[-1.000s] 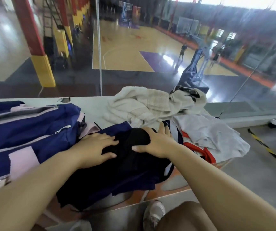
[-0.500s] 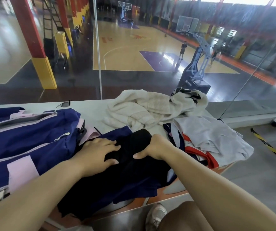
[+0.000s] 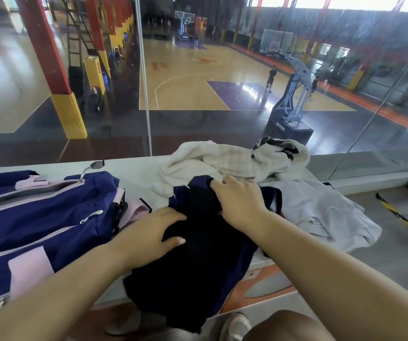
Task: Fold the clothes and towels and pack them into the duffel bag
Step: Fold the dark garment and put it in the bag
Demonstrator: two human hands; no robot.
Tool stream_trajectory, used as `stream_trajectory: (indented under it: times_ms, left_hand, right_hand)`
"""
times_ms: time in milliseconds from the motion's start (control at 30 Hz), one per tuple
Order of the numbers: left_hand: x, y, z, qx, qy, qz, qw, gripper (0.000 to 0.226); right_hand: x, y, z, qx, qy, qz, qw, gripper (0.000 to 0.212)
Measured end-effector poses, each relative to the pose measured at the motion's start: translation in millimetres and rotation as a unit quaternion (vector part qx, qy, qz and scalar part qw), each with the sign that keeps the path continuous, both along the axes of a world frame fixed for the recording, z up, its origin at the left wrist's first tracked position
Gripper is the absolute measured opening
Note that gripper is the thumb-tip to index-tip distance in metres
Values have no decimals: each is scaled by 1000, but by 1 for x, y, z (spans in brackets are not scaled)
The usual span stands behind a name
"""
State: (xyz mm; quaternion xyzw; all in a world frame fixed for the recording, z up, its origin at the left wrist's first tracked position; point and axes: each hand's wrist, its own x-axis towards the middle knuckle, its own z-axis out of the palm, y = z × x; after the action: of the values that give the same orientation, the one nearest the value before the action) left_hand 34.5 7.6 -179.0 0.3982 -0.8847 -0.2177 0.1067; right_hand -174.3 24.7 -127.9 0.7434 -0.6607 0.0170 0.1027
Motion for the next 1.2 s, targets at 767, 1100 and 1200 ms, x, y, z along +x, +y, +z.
stream_trajectory:
  times_ms: [767,1100,1200]
  left_hand:
    - [-11,-40,-12,-265,41,-82,960,42]
    - [32,-12,-22,-142,-15,-108,984,82]
    - [39,8,-14,-67,-129,-120,982,125]
  right_hand:
    - [5,38,-20,-38,14,77,996,48]
    - [31,87,-56,50,-12,69,996,115]
    - [37,94,-65,55,3,54,997,139]
